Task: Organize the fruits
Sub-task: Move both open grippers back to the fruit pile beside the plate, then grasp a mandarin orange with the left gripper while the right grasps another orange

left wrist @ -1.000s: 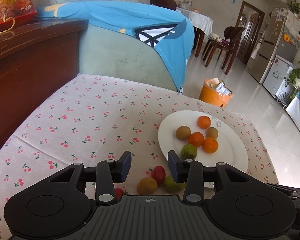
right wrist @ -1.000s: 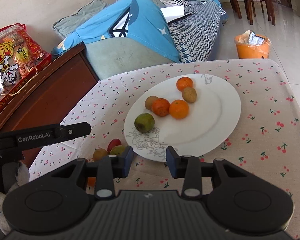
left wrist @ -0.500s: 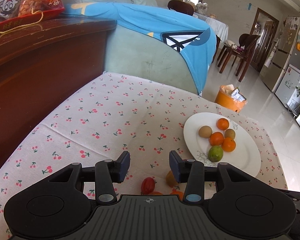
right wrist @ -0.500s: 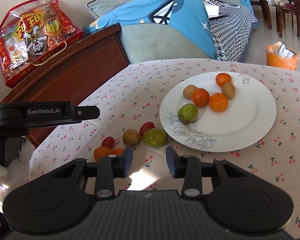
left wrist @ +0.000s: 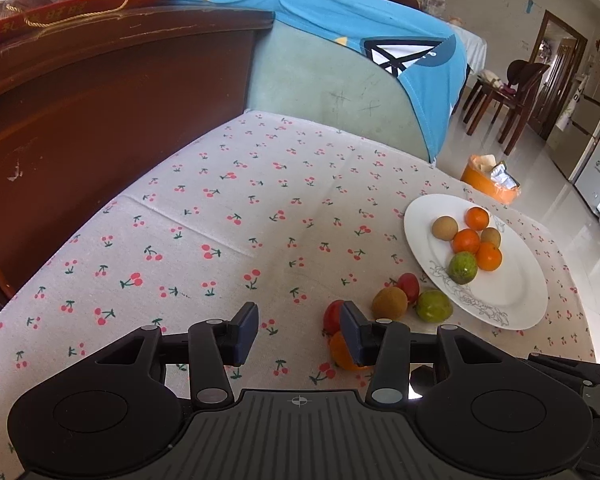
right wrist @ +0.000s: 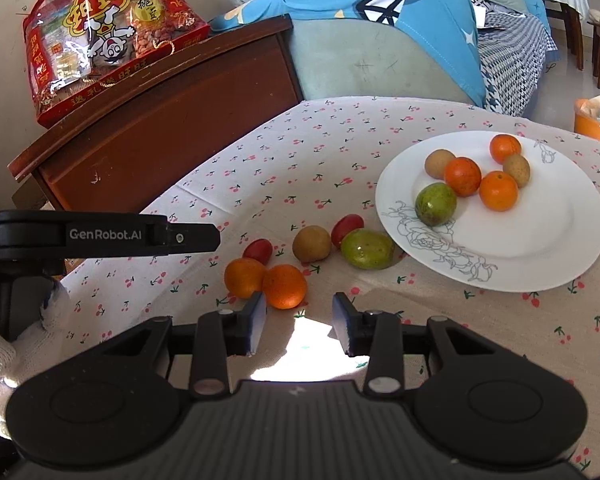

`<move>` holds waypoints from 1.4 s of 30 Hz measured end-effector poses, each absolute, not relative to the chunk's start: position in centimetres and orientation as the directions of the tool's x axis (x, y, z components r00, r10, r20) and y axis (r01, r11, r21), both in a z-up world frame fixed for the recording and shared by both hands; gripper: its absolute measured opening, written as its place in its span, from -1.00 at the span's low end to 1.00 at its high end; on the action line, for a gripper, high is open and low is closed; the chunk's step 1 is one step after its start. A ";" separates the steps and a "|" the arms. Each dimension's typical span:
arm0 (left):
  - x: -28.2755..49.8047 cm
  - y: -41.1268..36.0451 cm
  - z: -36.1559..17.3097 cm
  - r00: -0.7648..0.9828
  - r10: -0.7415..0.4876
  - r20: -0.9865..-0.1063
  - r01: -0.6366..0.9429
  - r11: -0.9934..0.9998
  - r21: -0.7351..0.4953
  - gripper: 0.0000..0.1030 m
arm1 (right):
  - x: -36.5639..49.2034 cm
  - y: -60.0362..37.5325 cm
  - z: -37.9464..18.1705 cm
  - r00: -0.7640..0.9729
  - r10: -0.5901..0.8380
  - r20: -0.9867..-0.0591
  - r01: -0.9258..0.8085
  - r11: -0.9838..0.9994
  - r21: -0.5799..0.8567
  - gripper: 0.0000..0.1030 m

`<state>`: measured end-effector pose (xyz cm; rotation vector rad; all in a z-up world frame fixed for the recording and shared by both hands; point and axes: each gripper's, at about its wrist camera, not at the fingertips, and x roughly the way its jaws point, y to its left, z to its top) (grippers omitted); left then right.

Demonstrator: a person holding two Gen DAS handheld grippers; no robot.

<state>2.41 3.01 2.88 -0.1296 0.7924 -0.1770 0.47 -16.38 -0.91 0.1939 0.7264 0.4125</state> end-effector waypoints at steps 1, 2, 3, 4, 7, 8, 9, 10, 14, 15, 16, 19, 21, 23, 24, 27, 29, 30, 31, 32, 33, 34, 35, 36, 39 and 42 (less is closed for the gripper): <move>2.4 3.1 2.8 0.685 -0.204 -0.699 0.106 0.978 -0.182 -0.15 | 0.6 -16.2 -1.0 0.670 0.431 -0.605 -0.301 0.902 0.309 -0.25; 2.4 3.3 2.8 0.683 -0.201 -0.702 0.102 0.978 -0.181 -0.15 | 0.6 -16.0 -1.1 0.670 0.429 -0.606 -0.303 0.903 0.305 -0.25; 2.4 3.4 2.8 0.682 -0.197 -0.704 0.097 0.979 -0.180 -0.15 | 0.7 -15.8 -1.1 0.670 0.428 -0.607 -0.306 0.904 0.299 -0.25; 2.4 3.5 2.7 0.681 -0.195 -0.706 0.092 0.979 -0.182 -0.15 | 0.7 -15.6 -1.2 0.671 0.428 -0.606 -0.311 0.904 0.294 -0.25; 2.5 4.0 2.6 0.673 -0.201 -0.712 0.078 0.976 -0.202 -0.15 | 0.8 -15.0 -1.2 0.676 0.426 -0.601 -0.328 0.905 0.272 -0.25; 2.5 4.0 2.6 0.670 -0.202 -0.714 0.075 0.976 -0.206 -0.15 | 0.9 -14.8 -1.2 0.679 0.424 -0.599 -0.331 0.905 0.265 -0.25; 2.5 4.1 2.6 0.668 -0.202 -0.716 0.073 0.975 -0.208 -0.15 | 0.9 -14.6 -1.2 0.682 0.421 -0.598 -0.334 0.907 0.257 -0.25; 2.5 4.1 2.6 0.668 -0.203 -0.716 0.073 0.975 -0.209 -0.15 | 1.0 -14.4 -1.2 0.684 0.418 -0.598 -0.338 0.908 0.248 -0.25; 2.4 4.2 2.5 0.663 -0.218 -0.717 0.080 0.972 -0.222 -0.15 | 1.3 -14.2 -1.6 0.682 0.415 -0.602 -0.337 0.909 0.246 -0.26; 2.4 4.1 2.5 0.661 -0.221 -0.718 0.081 0.971 -0.225 -0.15 | 1.4 -14.2 -1.7 0.683 0.414 -0.602 -0.334 0.910 0.247 -0.26; 2.4 4.1 2.4 0.658 -0.225 -0.718 0.082 0.970 -0.228 -0.15 | 1.5 -14.2 -1.7 0.685 0.411 -0.602 -0.332 0.911 0.244 -0.26; 2.3 4.1 2.3 0.653 -0.233 -0.720 0.088 0.968 -0.234 -0.15 | 1.9 -14.3 -2.0 0.688 0.405 -0.602 -0.317 0.914 0.253 -0.32; 2.4 3.9 2.3 0.650 -0.237 -0.722 0.091 0.968 -0.235 -0.15 | 2.0 -14.5 -2.2 0.686 0.414 -0.598 -0.313 0.910 0.271 -0.42; 2.3 3.8 2.2 0.649 -0.242 -0.721 0.098 0.967 -0.236 -0.15 | 2.0 -14.4 -2.1 0.684 0.418 -0.598 -0.319 0.908 0.270 -0.44; 2.3 3.7 2.2 0.648 -0.245 -0.721 0.103 0.966 -0.236 -0.15 | 2.0 -14.4 -2.1 0.682 0.421 -0.598 -0.322 0.907 0.271 -0.45; 2.2 3.2 2.1 0.642 -0.263 -0.720 0.122 0.962 -0.243 -0.15 | 1.5 -14.8 -2.0 0.681 0.419 -0.601 -0.321 0.908 0.269 -0.45; 2.1 2.8 1.9 0.635 -0.273 -0.722 0.136 0.960 -0.244 -0.15 | 1.0 -15.3 -1.8 0.690 0.397 -0.605 -0.305 0.918 0.254 -0.45; 2.1 2.6 1.8 0.632 -0.278 -0.723 0.142 0.959 -0.244 -0.15 | 0.8 -15.7 -1.8 0.693 0.390 -0.606 -0.295 0.921 0.255 -0.45; 2.0 2.3 1.7 0.630 -0.284 -0.723 0.148 0.958 -0.247 -0.15 | 0.7 -16.1 -1.8 0.695 0.382 -0.609 -0.282 0.924 0.257 -0.45; 2.0 2.1 1.6 0.626 -0.291 -0.723 0.154 0.956 -0.251 -0.15 | 0.6 -16.5 -1.8 0.697 0.371 -0.614 -0.267 0.929 0.258 -0.45; 2.0 1.9 1.5 0.623 -0.299 -0.723 0.163 0.953 -0.255 -0.15 | 0.5 -16.9 -1.8 0.699 0.358 -0.619 -0.250 0.933 0.258 -0.45; 2.0 1.6 1.5 0.620 -0.305 -0.723 0.170 0.952 -0.256 -0.15 | 0.4 -17.3 -1.8 0.703 0.348 -0.620 -0.236 0.937 0.259 -0.45; 2.0 1.3 1.4 0.618 -0.311 -0.722 0.181 0.950 -0.254 -0.16 | 0.3 -17.7 -1.8 0.708 0.339 -0.620 -0.220 0.940 0.262 -0.45; 1.9 1.0 1.3 0.618 -0.315 -0.721 0.188 0.949 -0.253 -0.17 | 0.3 -17.9 -1.8 0.711 0.333 -0.620 -0.210 0.941 0.265 -0.45; 2.0 0.4 0.9 0.616 -0.320 -0.719 0.194 0.947 -0.256 -0.18 | 0.3 -18.5 -1.7 0.713 0.325 -0.622 -0.195 0.943 0.270 -0.45; 2.2 -0.1 0.6 0.621 -0.297 -0.725 0.191 0.955 -0.228 -0.18 | 0.3 -18.7 -1.8 0.711 0.327 -0.623 -0.191 0.942 0.277 -0.44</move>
